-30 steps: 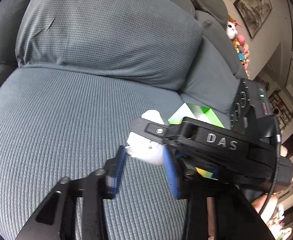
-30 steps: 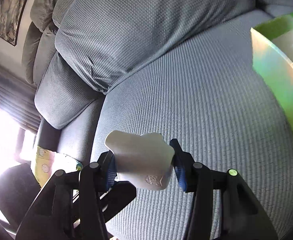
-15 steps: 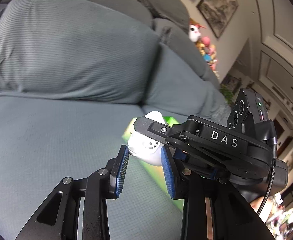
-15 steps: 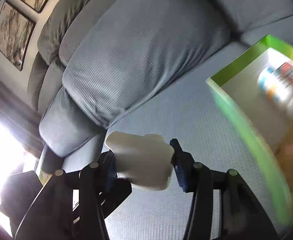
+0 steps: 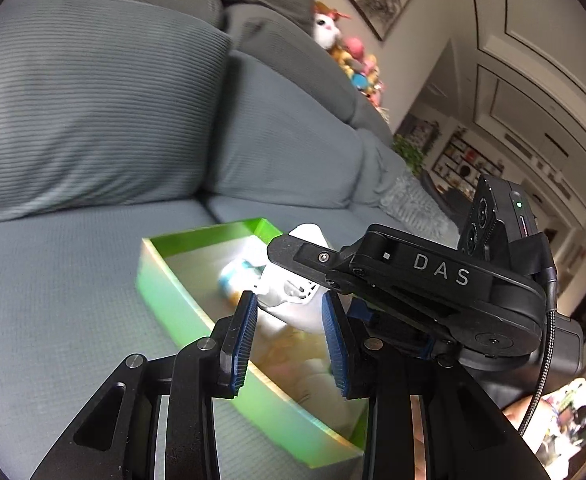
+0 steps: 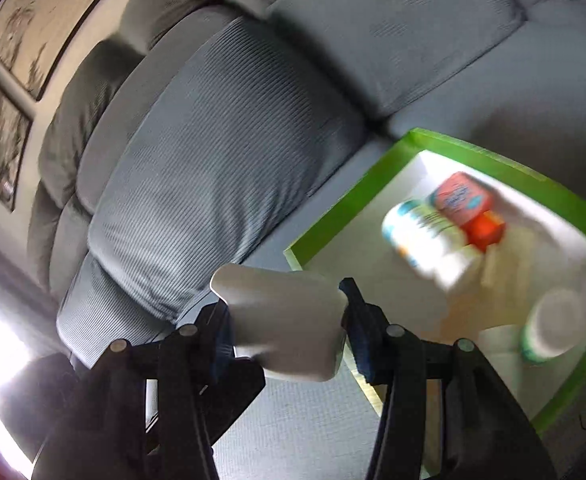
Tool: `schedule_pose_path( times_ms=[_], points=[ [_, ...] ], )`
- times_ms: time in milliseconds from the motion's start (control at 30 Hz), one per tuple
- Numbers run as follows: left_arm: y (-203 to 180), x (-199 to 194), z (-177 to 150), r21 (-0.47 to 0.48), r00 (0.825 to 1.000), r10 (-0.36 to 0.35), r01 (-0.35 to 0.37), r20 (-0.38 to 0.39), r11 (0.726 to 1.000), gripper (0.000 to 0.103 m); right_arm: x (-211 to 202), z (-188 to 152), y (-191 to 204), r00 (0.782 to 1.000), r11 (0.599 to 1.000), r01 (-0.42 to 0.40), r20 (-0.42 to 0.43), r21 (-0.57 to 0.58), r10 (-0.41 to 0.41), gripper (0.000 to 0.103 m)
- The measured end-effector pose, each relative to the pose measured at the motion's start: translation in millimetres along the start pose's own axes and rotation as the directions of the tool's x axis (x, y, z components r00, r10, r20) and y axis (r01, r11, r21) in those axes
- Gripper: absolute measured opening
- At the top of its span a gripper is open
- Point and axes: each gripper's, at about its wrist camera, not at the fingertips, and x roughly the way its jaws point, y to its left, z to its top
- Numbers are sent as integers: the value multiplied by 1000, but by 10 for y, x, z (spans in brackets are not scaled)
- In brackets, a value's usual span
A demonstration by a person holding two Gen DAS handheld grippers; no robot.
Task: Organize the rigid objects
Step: 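Carry the white spray head with the right gripper into the green box and release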
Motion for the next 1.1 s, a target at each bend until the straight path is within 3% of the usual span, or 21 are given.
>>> schedule_pose_path(
  times_ms=[333, 1100],
  points=[
    [-192, 378, -64, 4, 995, -75, 76, -67, 997, 34, -194, 97, -400, 992, 991, 113, 53, 75, -117, 48],
    [-189, 595, -197, -56, 986, -67, 59, -153, 997, 34, -58, 111, -630, 973, 968, 229, -41, 98, -226, 49]
  ],
)
